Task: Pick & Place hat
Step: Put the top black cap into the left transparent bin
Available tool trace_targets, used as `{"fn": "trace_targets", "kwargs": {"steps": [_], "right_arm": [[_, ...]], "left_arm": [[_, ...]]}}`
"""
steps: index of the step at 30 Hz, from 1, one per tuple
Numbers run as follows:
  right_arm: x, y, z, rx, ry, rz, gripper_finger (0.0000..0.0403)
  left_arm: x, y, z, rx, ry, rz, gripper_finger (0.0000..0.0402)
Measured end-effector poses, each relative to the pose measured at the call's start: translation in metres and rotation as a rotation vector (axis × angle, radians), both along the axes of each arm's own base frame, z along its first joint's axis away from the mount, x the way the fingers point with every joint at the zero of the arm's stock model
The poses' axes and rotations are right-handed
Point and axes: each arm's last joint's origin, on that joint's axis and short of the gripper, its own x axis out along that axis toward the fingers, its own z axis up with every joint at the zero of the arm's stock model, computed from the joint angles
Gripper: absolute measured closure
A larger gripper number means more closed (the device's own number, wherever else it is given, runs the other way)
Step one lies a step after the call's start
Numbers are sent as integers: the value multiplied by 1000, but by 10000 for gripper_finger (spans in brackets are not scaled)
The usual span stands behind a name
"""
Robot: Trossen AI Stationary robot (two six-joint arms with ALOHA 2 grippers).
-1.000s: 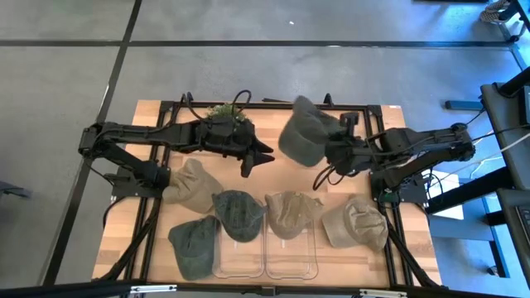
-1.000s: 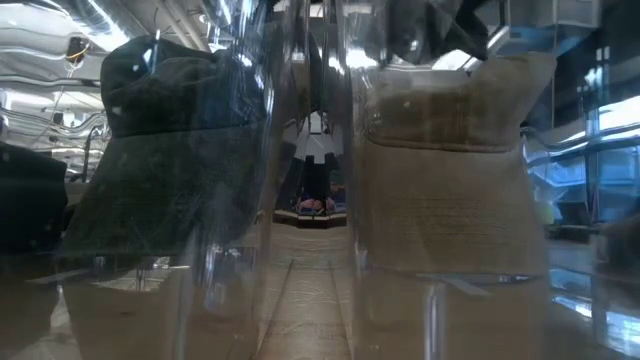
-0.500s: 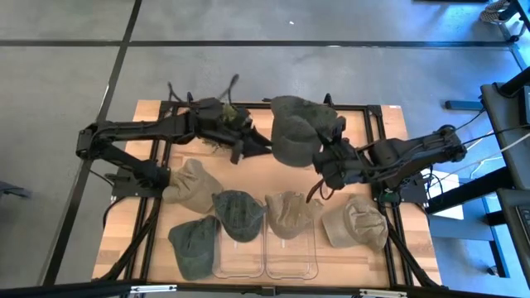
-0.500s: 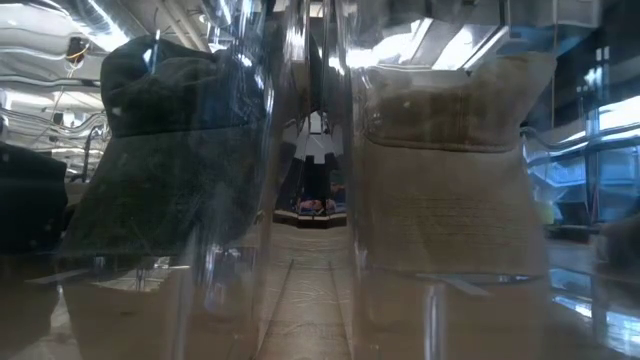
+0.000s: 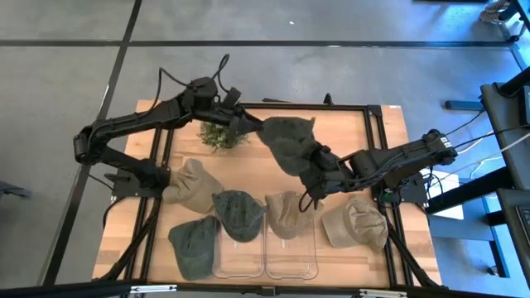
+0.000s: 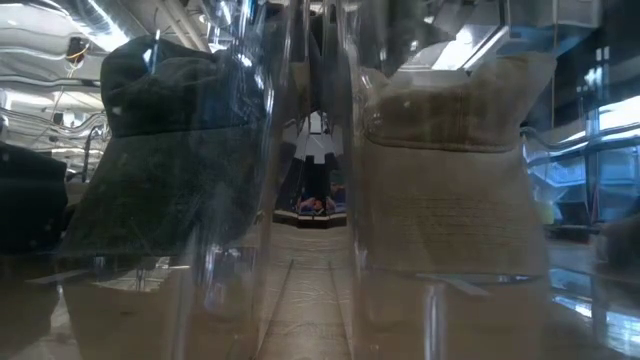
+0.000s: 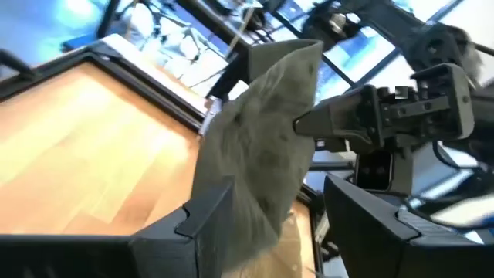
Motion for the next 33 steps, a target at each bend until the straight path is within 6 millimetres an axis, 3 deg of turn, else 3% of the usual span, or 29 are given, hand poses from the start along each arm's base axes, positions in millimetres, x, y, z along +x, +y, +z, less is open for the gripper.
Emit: {"fn": "trace_targets", "kwargs": {"steps": [11,18,33], "right_arm": [[23,10,18,41,-133,187,394],[23,11,18,43,-119,210,394],[28,8,25,39,-185,211,394]], "left_arm": [[0,0,1,1,-27,-77,208],[-6,9,23,40,-144,-126,208],[-6,6,14,43,-62,-149,208]]}}
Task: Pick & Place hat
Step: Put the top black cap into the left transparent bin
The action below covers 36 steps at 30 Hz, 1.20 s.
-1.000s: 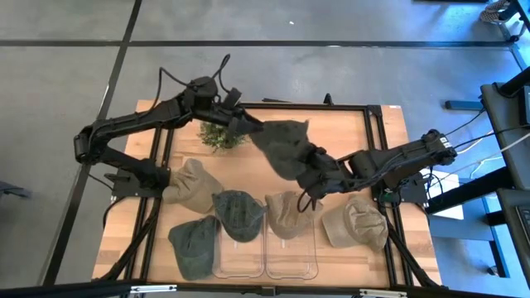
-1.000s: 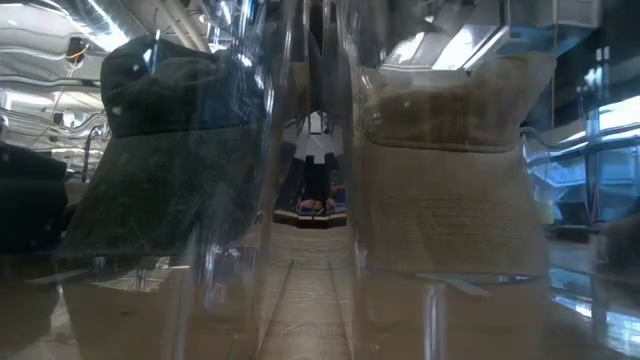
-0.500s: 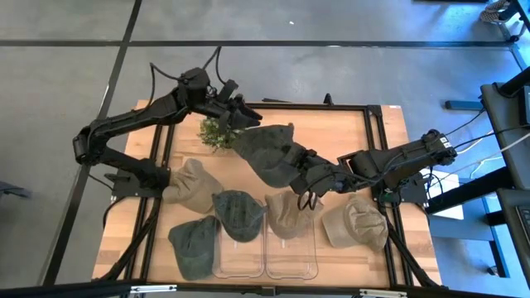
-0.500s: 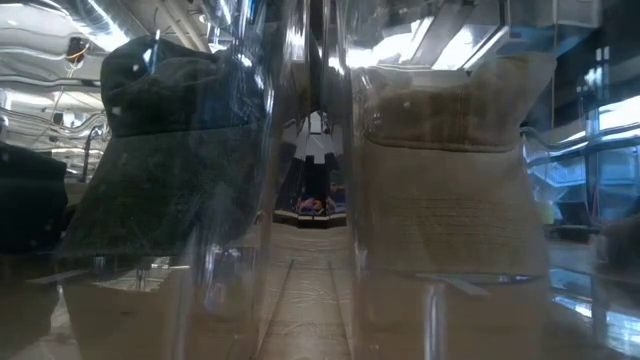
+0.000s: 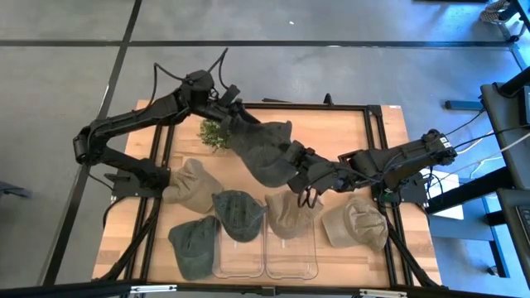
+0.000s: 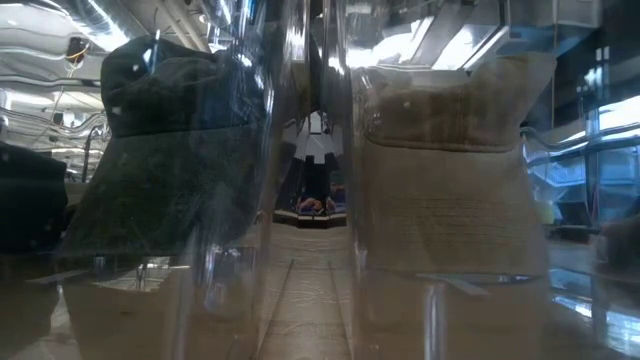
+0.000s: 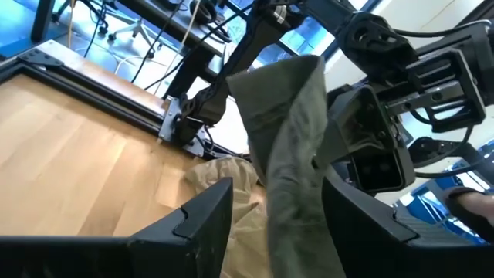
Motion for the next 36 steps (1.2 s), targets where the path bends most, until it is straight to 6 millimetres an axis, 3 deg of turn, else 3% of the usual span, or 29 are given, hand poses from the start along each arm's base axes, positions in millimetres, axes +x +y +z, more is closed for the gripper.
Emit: {"fn": "trace_targets", "kwargs": {"steps": [10,28,36], "right_arm": [[0,0,0,-6,5,2,394],[1,1,1,29,-15,17,394],[0,0,0,60,-37,-2,381]], "left_arm": [[-1,2,-1,-16,9,-8,213],[-1,1,-1,-19,6,-37,368],[1,-2,1,-11,-9,-47,375]]}}
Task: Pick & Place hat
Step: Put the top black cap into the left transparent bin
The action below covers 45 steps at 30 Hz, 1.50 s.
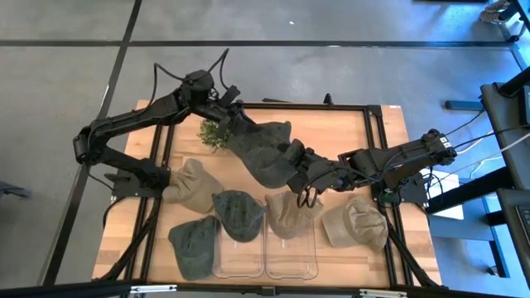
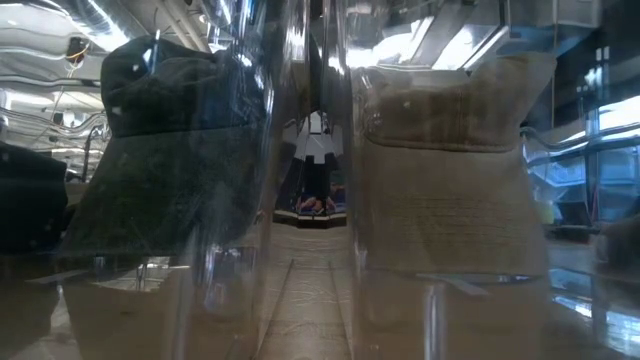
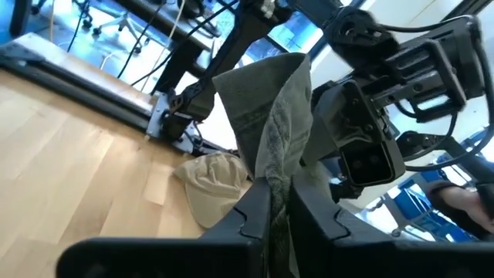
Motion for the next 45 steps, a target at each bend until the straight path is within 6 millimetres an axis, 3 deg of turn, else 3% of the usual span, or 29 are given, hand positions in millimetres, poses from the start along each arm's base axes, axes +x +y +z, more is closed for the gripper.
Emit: {"fn": "trace_targets", "kwargs": {"steps": [6,10,15,19,24,34,41,45], "right_arm": [[-9,-2,8,216,-159,-50,353],[-28,-5,24,365,-280,-73,347],[-56,-18,41,441,-448,-228,346],[-77,-31,50,475,-546,-339,346],[-96,-43,56,570,-621,-394,345],[-104,-53,48,748,-685,-495,345],[-102,-50,43,1015,-619,-460,345],[-101,-49,42,1063,-632,-472,345]], "left_arm": [[4,-12,9,-2,-28,-54,375],[1,-25,33,12,-18,-96,375],[-9,-52,67,81,2,-172,375],[-14,-75,80,113,58,-193,375],[-11,-104,80,87,91,-216,375],[-14,-157,79,49,125,-315,375],[-8,-193,62,71,254,-275,375],[-1,-213,49,81,321,-267,375]]}}
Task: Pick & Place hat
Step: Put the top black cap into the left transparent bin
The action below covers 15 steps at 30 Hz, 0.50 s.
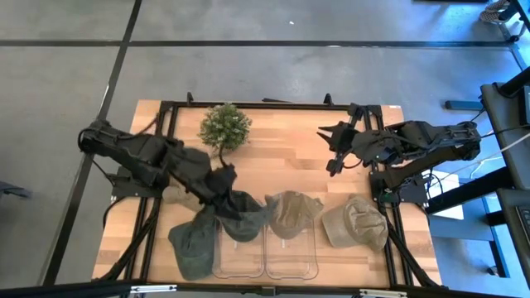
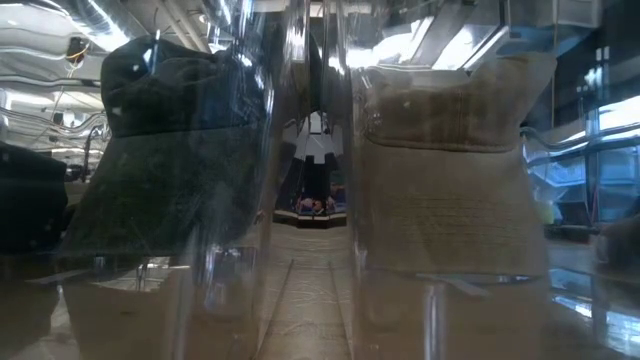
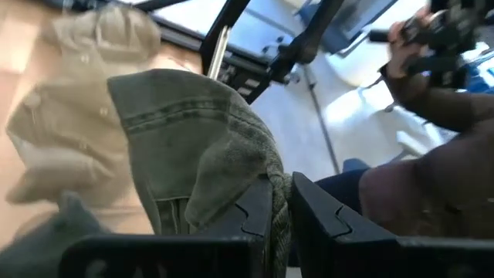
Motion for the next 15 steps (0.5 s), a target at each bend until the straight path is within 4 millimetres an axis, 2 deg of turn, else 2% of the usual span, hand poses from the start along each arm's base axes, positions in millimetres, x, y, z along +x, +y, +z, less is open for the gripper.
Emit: {"fn": "trace_targets", "kwargs": {"steps": [6,11,15], "right_arm": [[0,0,1,20,-19,-3,345],[2,1,3,32,-53,-5,345],[3,1,5,37,-75,-6,345]], "left_arm": [[1,-24,-20,95,108,119,375],[5,-45,-30,167,96,164,375],[10,-52,-40,219,111,203,375]]}}
